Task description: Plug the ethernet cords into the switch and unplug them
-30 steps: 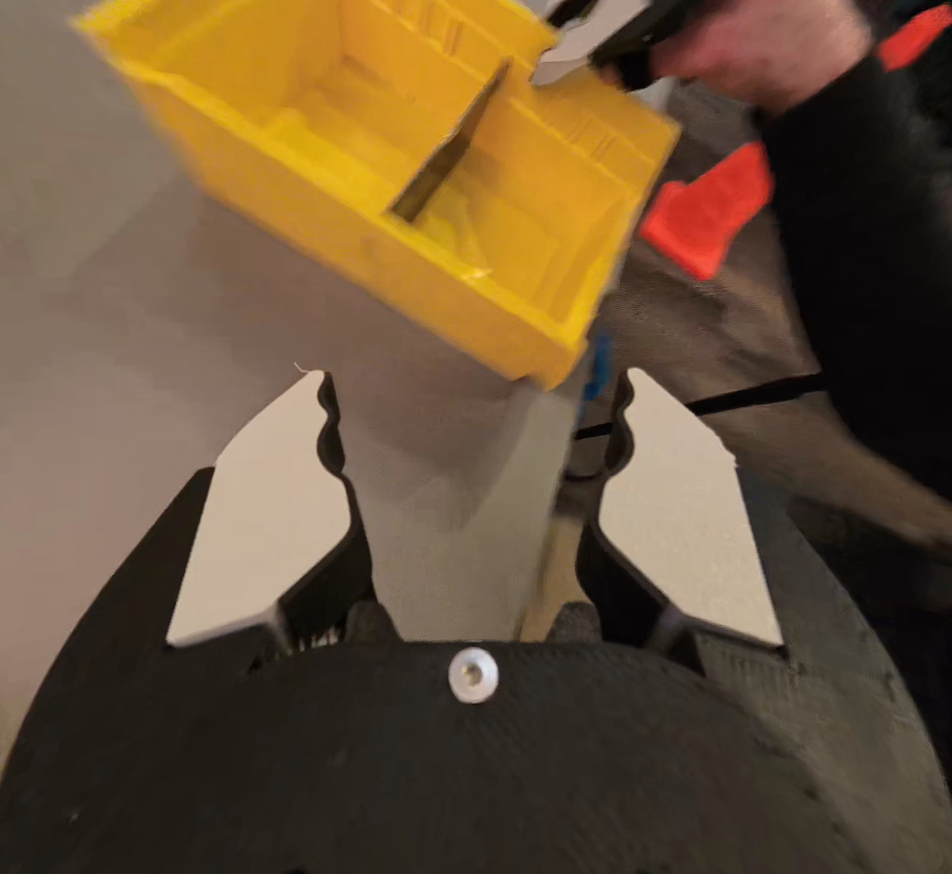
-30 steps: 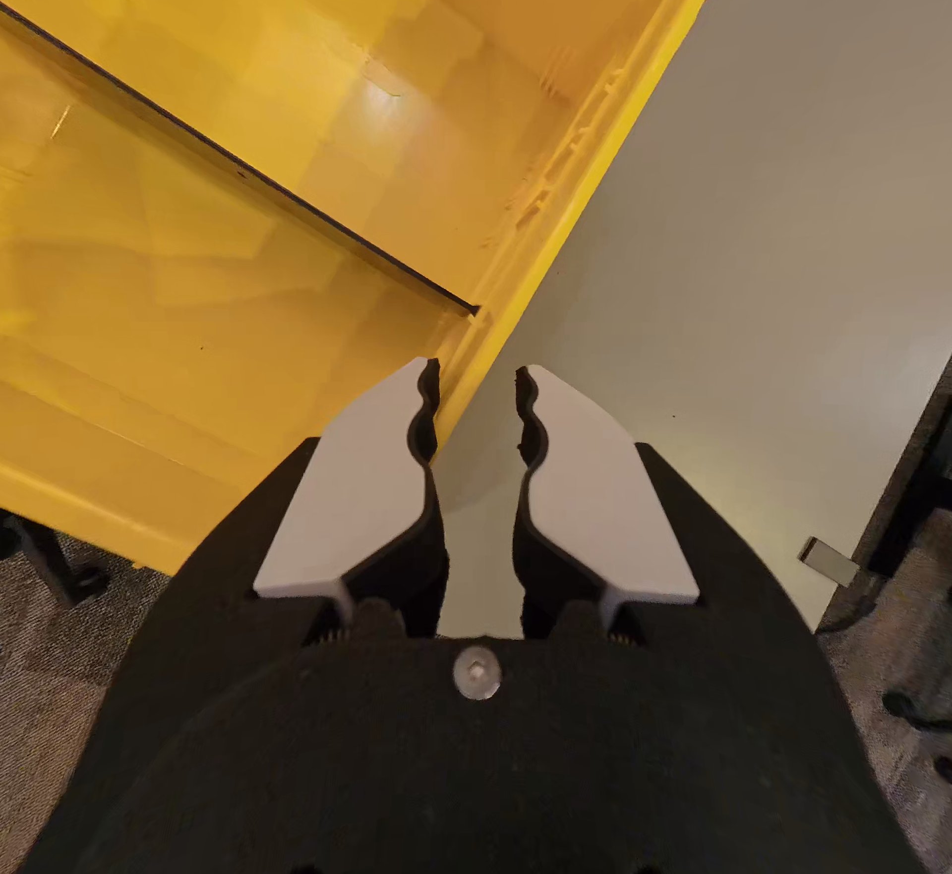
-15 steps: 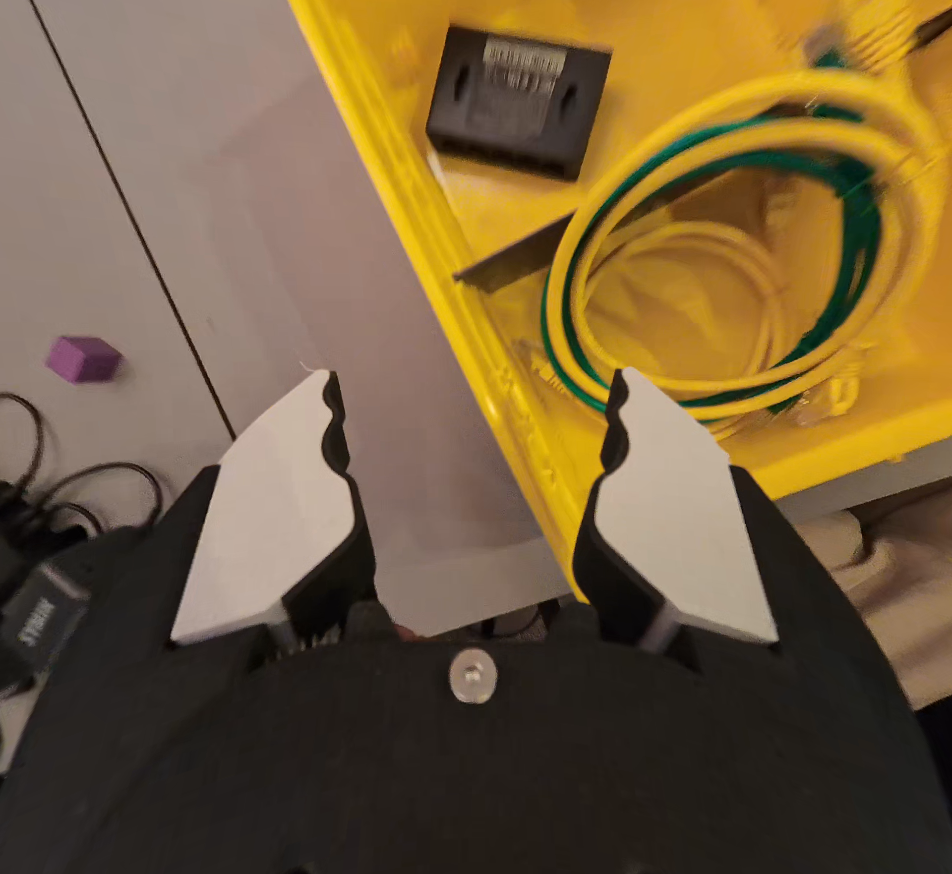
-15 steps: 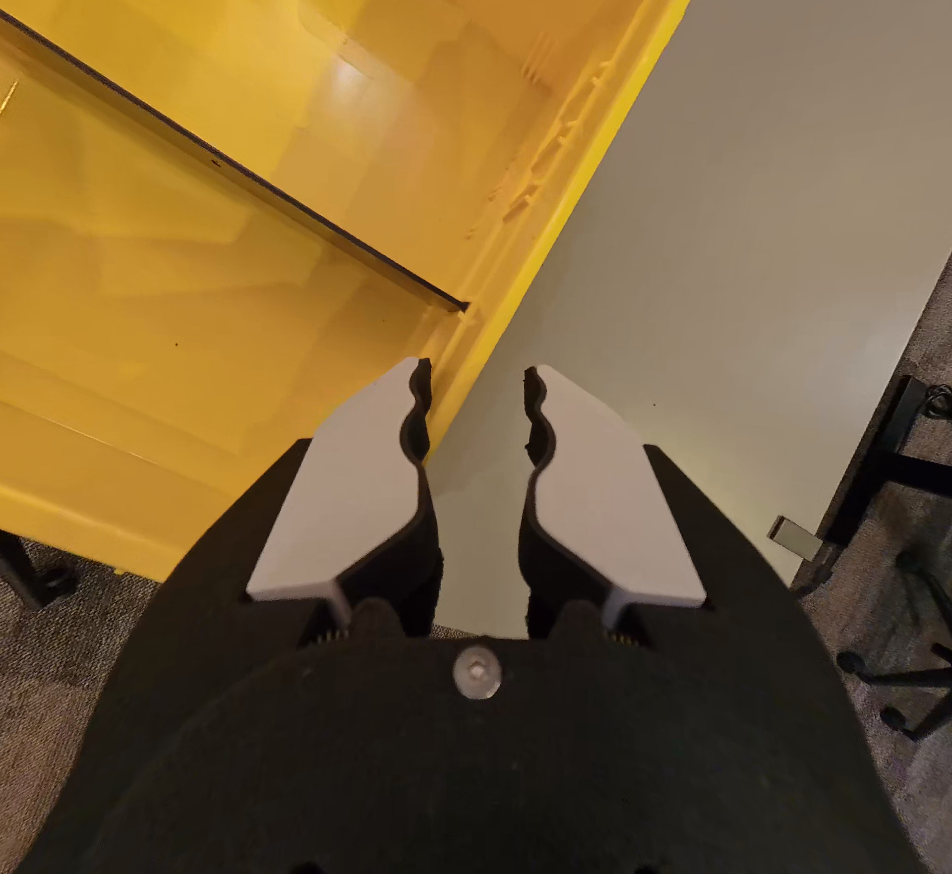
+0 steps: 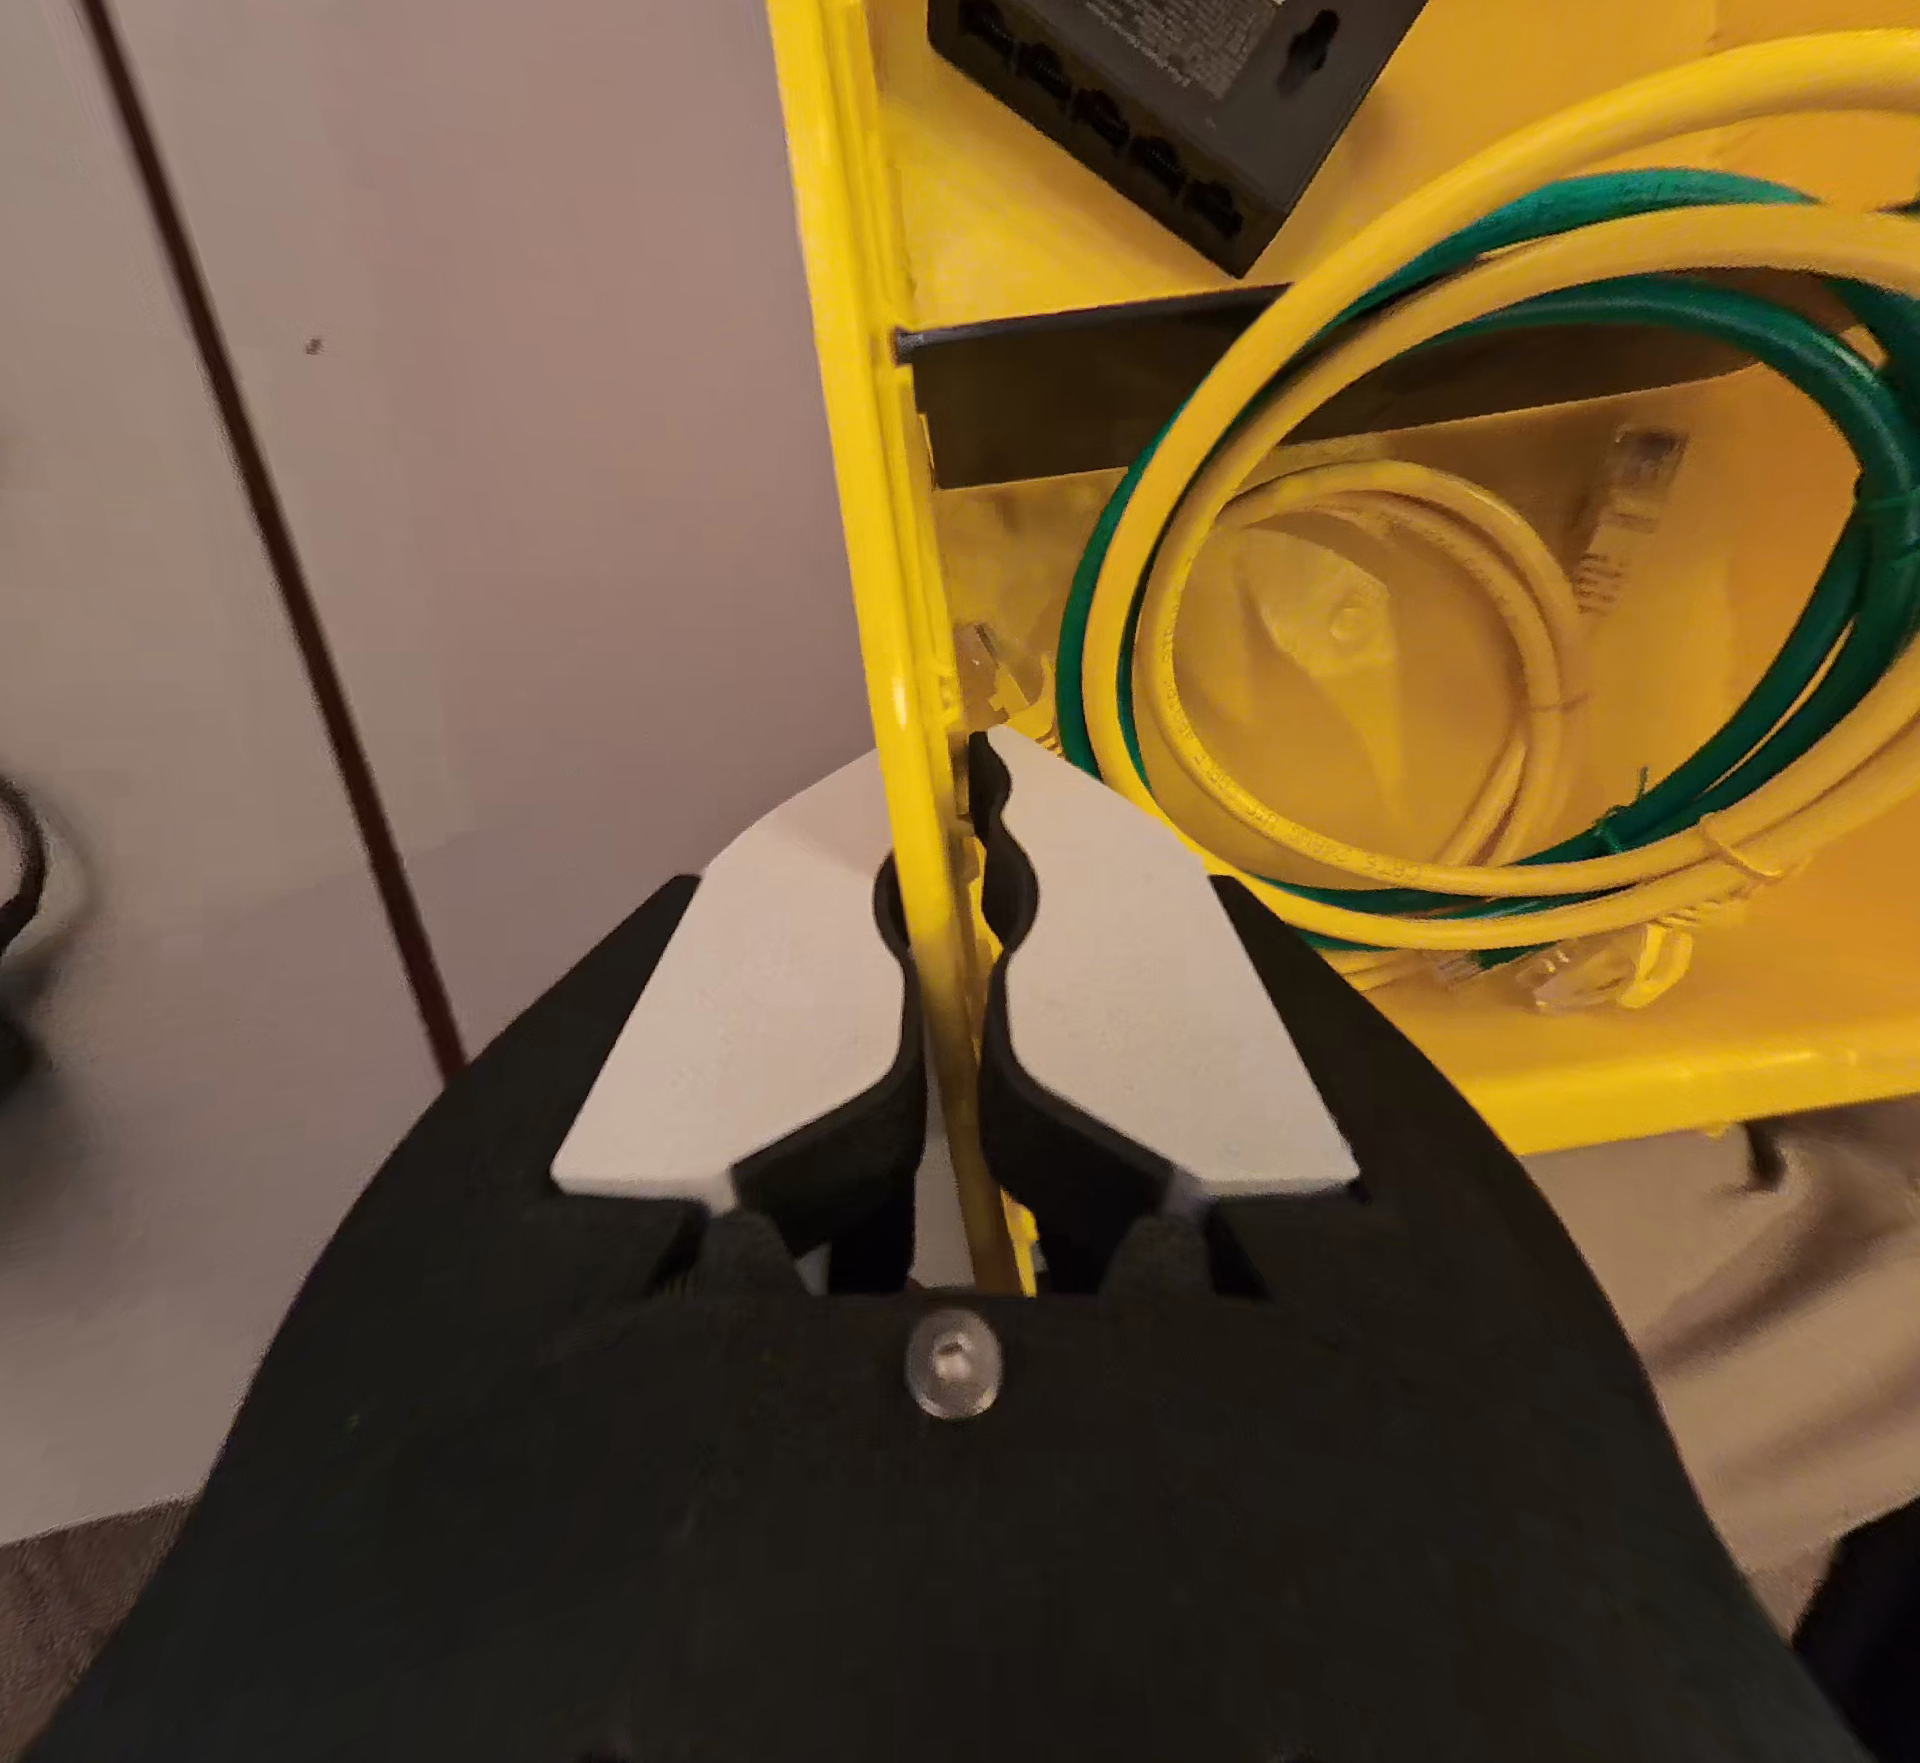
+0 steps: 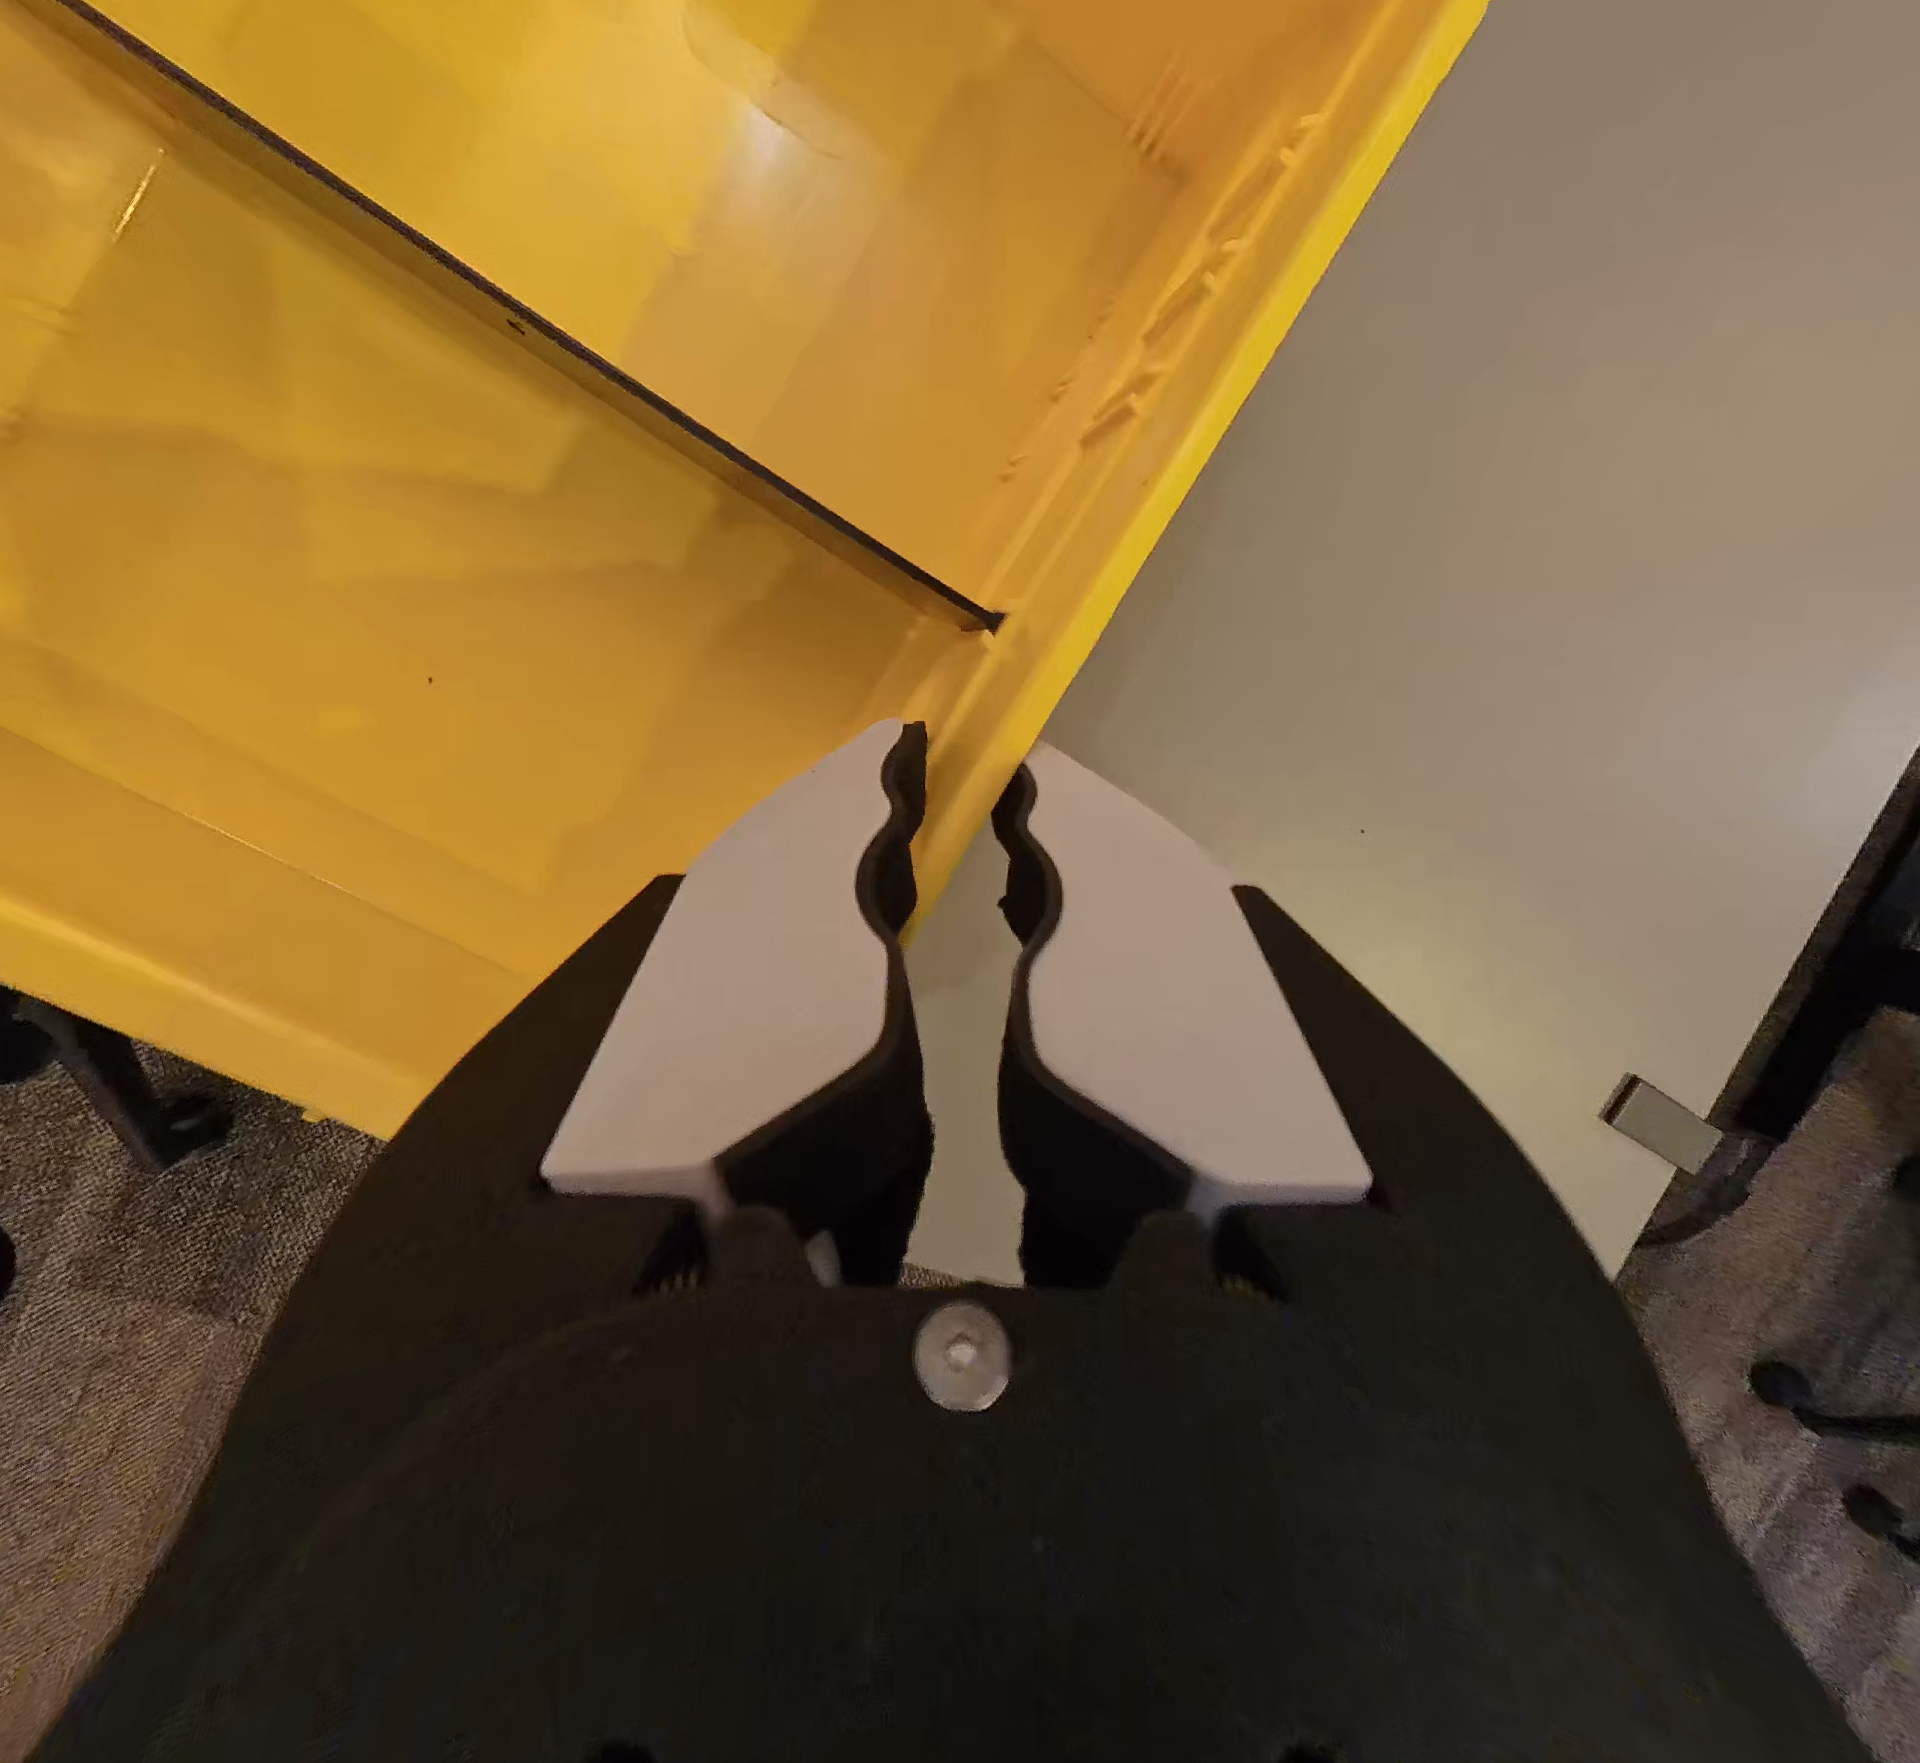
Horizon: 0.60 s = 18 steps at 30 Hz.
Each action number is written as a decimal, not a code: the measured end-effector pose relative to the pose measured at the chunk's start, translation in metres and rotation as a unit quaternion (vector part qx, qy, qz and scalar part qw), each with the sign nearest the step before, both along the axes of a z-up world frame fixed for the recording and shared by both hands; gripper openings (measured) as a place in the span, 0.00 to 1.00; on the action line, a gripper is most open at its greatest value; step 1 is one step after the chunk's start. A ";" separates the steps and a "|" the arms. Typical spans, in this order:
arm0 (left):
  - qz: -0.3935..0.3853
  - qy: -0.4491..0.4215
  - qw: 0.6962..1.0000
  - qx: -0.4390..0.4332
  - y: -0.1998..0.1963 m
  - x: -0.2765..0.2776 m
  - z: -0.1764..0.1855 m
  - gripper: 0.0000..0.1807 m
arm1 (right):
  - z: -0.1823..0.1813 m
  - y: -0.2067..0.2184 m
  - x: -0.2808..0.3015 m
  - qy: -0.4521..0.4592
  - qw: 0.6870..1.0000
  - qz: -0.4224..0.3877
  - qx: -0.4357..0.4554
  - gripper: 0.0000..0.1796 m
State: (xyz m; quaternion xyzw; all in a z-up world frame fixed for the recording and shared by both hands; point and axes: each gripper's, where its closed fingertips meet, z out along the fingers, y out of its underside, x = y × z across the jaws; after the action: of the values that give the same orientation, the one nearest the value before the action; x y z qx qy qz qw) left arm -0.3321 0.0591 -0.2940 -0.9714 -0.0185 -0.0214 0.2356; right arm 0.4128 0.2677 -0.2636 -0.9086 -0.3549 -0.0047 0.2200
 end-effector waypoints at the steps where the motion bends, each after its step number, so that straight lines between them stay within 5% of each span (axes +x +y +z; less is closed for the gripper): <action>1: 0.008 0.004 1.000 0.001 -0.004 -0.005 0.000 0.02 | 0.000 0.001 0.003 -0.007 1.000 0.003 0.000 0.07; 4: 0.036 0.005 0.999 0.003 -0.018 -0.016 0.000 0.02 | 0.000 0.004 0.012 -0.027 0.999 0.022 -0.001 0.07; 9: 0.070 -0.043 0.996 0.035 -0.032 -0.026 0.002 0.19 | 0.000 0.008 0.019 -0.042 0.998 0.052 0.007 0.09; 11: 0.082 -0.048 0.994 0.052 -0.034 -0.032 0.009 0.26 | 0.005 0.012 0.021 -0.053 0.998 0.033 0.030 0.18; 13: 0.081 -0.030 0.993 0.081 -0.033 -0.038 0.028 0.32 | 0.017 0.014 0.020 -0.054 0.997 0.014 0.062 0.27; 18: -0.014 0.071 0.986 0.148 0.000 -0.027 0.095 0.37 | 0.074 0.003 -0.020 -0.012 0.986 0.015 0.167 0.28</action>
State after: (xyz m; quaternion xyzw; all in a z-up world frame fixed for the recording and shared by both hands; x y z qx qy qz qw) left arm -0.3589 0.0592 -0.1989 -0.9249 0.0149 0.0417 0.3776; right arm 0.3932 0.2712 -0.1897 -0.8536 -0.3657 -0.0715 0.3641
